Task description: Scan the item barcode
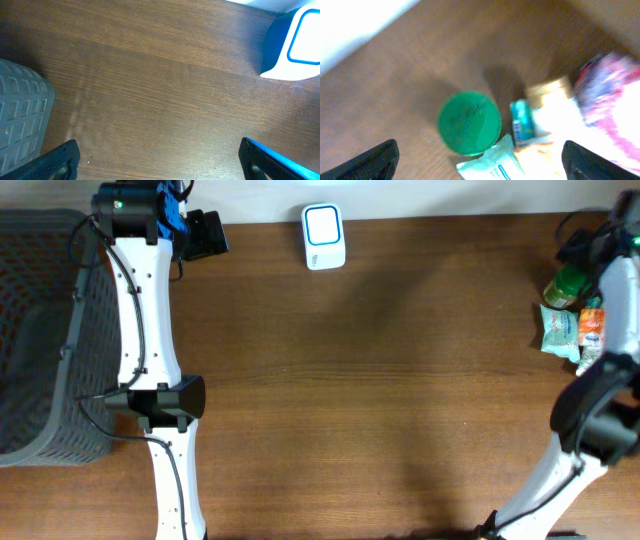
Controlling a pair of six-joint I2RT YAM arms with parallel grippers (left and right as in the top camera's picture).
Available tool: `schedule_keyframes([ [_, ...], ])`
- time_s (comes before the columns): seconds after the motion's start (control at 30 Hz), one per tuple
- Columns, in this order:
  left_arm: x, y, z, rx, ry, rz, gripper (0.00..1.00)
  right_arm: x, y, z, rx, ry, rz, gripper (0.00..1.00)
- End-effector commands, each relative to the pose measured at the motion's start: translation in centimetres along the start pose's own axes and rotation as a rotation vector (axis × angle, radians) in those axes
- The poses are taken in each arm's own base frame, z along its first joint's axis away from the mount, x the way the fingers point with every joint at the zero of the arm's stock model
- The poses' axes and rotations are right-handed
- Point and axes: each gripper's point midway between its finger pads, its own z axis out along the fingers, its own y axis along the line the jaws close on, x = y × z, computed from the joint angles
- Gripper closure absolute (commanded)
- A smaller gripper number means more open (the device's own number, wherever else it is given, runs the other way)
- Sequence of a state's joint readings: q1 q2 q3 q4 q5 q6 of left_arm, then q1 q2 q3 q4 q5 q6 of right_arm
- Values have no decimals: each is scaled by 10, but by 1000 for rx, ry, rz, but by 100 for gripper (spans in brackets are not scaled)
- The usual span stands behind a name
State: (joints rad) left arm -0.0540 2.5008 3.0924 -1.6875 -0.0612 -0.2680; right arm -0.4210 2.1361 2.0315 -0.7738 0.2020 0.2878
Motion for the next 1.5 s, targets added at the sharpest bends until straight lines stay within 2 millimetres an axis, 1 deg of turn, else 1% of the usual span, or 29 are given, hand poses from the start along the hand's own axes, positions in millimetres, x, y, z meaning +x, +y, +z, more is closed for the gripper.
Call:
schedule_keyframes([
  [0.0, -1, 3, -3, -11, -6, 10, 1, -40, -5, -109, -37, -142, 51, 1],
  [0.07, -1, 3, -3, -11, -6, 10, 1, -31, -10, -149, -54, -125, 106, 1],
  [0.1, -1, 3, -3, -11, -6, 11, 1, -23, -12, -168, -66, -106, 114, 1],
  [0.17, -1, 3, -3, -11, -6, 10, 1, -6, -9, -200, -103, -68, 92, 1],
  [0.2, -1, 3, -3, -11, -6, 10, 1, 5, -7, -212, -109, -45, 74, 1],
  [0.27, -1, 3, -3, -11, -6, 9, 1, 26, -1, -229, -124, -16, 36, 1],
  [0.3, -1, 3, -3, -11, -6, 10, 1, 43, 5, -239, -146, -7, 7, 1],
  [0.33, -1, 3, -3, -11, -6, 10, 1, 56, 10, -247, -167, -10, -13, 1],
  [0.4, -1, 3, -3, -11, -6, 10, 1, 93, 14, -265, -220, -21, -60, 1],
  [0.43, -1, 3, -3, -11, -6, 11, 1, 109, 13, -271, -243, -29, -60, 1],
  [0.47, -1, 3, -3, -11, -6, 11, 1, 135, 10, -276, -280, -44, -51, 1],
  [0.5, -1, 3, -3, -11, -6, 10, 1, 153, 4, -281, -305, -62, -60, 1],
  [0.57, -1, 3, -3, -11, -6, 9, 1, 180, -10, -280, -306, -53, -68, 1],
  [0.63, -1, 3, -3, -11, -6, 10, 1, 204, -24, -279, -286, -4, -84, 1],
  [0.67, -1, 3, -3, -11, -6, 10, 1, 215, -26, -281, -297, 33, -93, 1],
  [0.7, -1, 3, -3, -11, -6, 10, 1, 221, -25, -282, -307, 57, -99, 1],
  [0.87, -1, 3, -3, -11, -6, 9, 1, 225, -22, -271, -282, 99, -112, 1],
  [0.9, -1, 3, -3, -11, -6, 10, 1, 228, -20, -262, -263, 132, -123, 1],
  [1.03, -1, 3, -3, -11, -6, 10, 1, 235, -14, -242, -222, 207, -146, 1],
  [1.13, -1, 3, -3, -11, -6, 10, 1, 243, -8, -232, -225, 263, -156, 1],
  [1.33, -1, 3, -3, -11, -6, 10, 1, 245, -6, -233, -238, 269, -155, 1],
  [1.43, -1, 3, -3, -11, -6, 10, 1, 242, -7, -240, -254, 243, -168, 1],
  [1.47, -1, 4, -2, -12, -6, 8, 1, 240, -9, -245, -267, 221, -178, 1],
])
